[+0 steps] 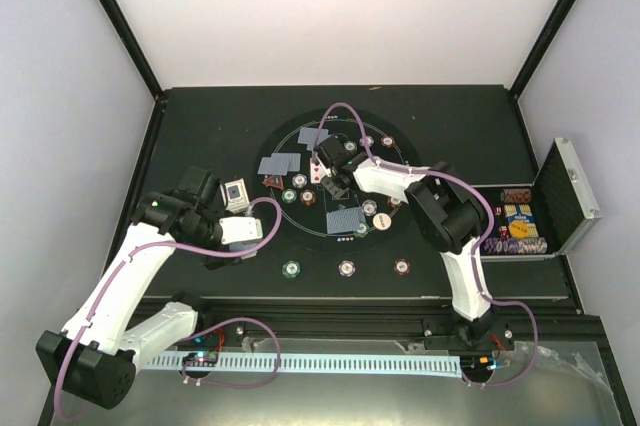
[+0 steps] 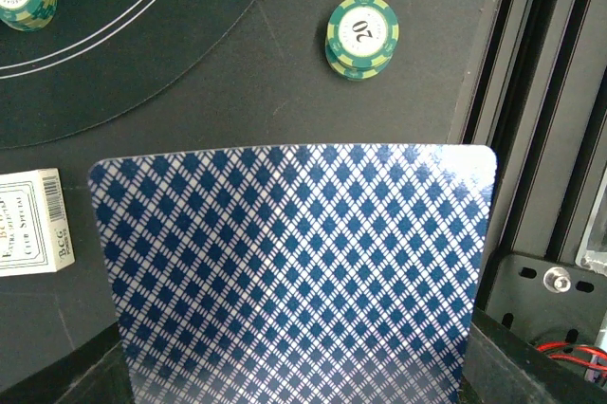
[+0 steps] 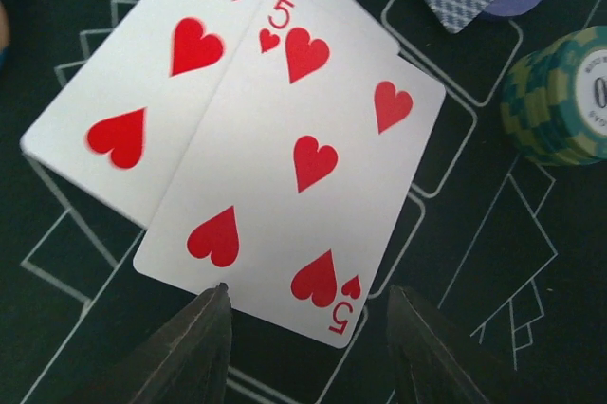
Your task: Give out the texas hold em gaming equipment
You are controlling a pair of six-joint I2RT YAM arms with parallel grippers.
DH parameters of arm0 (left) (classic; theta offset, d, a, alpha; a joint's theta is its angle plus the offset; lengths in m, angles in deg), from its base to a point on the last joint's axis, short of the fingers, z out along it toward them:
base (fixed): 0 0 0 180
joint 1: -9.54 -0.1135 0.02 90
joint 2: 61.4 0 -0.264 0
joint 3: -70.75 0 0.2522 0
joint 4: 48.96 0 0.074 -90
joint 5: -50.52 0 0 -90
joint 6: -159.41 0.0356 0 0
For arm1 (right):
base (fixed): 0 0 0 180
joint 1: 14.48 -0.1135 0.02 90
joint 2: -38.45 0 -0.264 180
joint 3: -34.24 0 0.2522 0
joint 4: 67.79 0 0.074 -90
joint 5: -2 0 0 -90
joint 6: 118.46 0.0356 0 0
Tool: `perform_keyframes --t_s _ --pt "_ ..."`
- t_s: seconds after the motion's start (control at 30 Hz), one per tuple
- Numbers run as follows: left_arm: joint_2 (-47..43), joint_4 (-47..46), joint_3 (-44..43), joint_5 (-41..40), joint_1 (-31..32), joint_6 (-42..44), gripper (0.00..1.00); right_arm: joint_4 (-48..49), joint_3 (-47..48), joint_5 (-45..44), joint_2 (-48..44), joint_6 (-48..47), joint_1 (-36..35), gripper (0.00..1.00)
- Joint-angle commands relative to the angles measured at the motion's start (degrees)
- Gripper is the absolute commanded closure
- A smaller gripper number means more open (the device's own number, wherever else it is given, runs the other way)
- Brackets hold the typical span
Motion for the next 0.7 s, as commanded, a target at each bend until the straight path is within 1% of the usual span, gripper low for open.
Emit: perform_keyframes --t_s 0.0,0.13,0.2,0.23,0.27,0.33,0.37,0.4,0.47,0.53,0.57,0.67 --pt "-0.05 1.23 -2.13 -0.67 -0.21 0.48 0.98 -1.09 1.66 -3.3 2.5 1.58 1.16 0.53" --pt "0.03 1.22 -2.09 -0.68 -0.21 0.41 0.98 -1.6 2.11 -1.08 0.48 3.47 1.17 0.52" --pt "0.0 1.26 -2.3 -0.47 -0.21 0.39 0.98 -1.79 1.4 2.75 -3.09 6.27 1.14 0.5" --pt "-0.02 1.3 -2.42 -0.38 -0.21 0.37 0.98 -1.95 0.82 4.56 -5.53 8.64 1.2 0.46" --pt "-0.07 1.38 -2.47 -0.13 -0.21 0.39 0.98 -2.1 0.13 6.88 -8.05 10.98 1.18 0.42" --pt "-0.03 1.31 -2.38 0.2 -0.21 0.4 0.98 -2.08 -1.38 14.7 -14.04 15.69 1.12 0.34" --pt "-0.05 1.19 -2.21 0.28 -0.21 0.4 0.98 -2.09 -2.15 18.66 -16.47 18.22 1.16 0.32" --pt "-0.09 1.07 -2.05 0.29 -0.21 0.4 0.98 -1.73 -3.1 23.64 -18.83 21.03 1.14 0.31" --pt "-0.04 0.85 -1.94 0.52 -0.21 0.31 0.98 1.49 -7.19 34.13 -23.22 27.06 1.0 0.31" --pt "-0.17 0.79 -1.86 0.84 -0.21 0.23 0.98 8.46 -13.28 43.93 -27.22 34.77 0.04 0.31" --pt "-0.16 0.7 -1.83 1.03 -0.21 0.22 0.99 12.55 -15.72 47.05 -28.92 38.16 -1.08 0.31" --pt "-0.01 0.66 -2.08 1.33 -0.21 0.22 0.99 22.86 -23.01 51.47 -31.97 47.74 -5.85 0.32"
